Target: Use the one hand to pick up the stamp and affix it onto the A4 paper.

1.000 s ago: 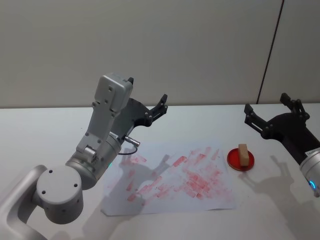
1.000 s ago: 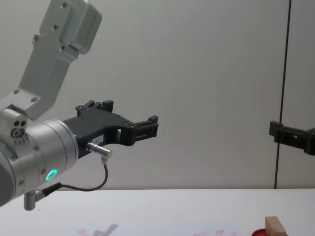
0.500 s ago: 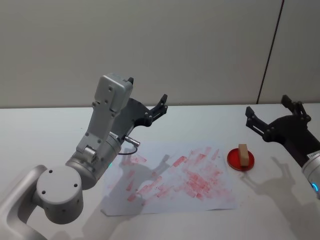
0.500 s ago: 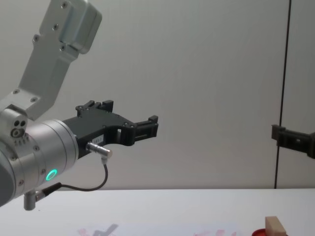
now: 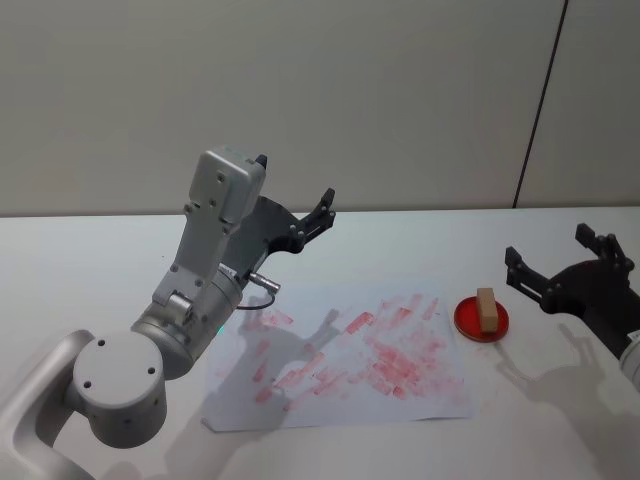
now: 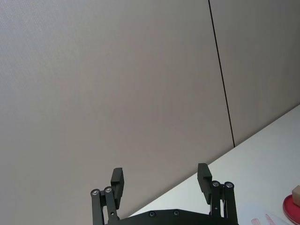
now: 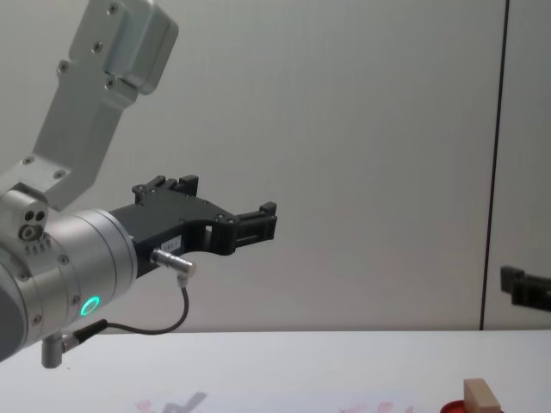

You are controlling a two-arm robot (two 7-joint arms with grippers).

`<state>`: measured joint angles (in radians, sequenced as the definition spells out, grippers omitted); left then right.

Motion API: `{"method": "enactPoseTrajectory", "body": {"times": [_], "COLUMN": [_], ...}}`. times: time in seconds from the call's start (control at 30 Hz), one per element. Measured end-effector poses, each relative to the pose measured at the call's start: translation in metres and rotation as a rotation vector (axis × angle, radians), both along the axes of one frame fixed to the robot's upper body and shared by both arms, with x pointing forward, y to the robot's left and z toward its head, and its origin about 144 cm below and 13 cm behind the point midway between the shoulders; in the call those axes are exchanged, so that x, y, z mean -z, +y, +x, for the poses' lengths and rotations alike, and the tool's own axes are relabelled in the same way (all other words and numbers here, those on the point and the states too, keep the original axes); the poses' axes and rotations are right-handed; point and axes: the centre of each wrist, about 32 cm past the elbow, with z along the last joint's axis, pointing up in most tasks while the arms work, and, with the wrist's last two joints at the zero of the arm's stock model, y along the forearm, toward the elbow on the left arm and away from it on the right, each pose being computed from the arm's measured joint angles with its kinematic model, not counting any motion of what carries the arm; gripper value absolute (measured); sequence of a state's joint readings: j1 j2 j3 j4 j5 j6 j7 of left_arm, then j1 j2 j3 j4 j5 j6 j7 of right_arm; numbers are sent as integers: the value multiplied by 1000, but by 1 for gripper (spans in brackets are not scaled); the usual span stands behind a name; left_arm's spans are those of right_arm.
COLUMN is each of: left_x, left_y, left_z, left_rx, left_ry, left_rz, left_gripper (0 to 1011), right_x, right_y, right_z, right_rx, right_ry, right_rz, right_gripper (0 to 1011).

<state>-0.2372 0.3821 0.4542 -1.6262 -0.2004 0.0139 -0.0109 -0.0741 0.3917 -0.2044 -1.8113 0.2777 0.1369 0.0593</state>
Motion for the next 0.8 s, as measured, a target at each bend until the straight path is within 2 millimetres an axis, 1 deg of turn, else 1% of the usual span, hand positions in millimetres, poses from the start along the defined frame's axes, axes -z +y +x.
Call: {"method": "enactPoseTrajectory", "body": {"times": [0.37, 0.8], "left_x": [0, 0], "left_y": [0, 0], "left_z": [0, 0], "left_rx": [0, 0], "left_ry": [0, 0], "left_rz": [0, 0], "left_gripper": [1001, 1001], "right_x": [10, 28], "right_y": [11, 28], "right_z": [3, 11], "right_rx": [38, 87], "right_ry": [91, 215], "right_rz": [-11, -13], "right_gripper": [1001, 1001]}}
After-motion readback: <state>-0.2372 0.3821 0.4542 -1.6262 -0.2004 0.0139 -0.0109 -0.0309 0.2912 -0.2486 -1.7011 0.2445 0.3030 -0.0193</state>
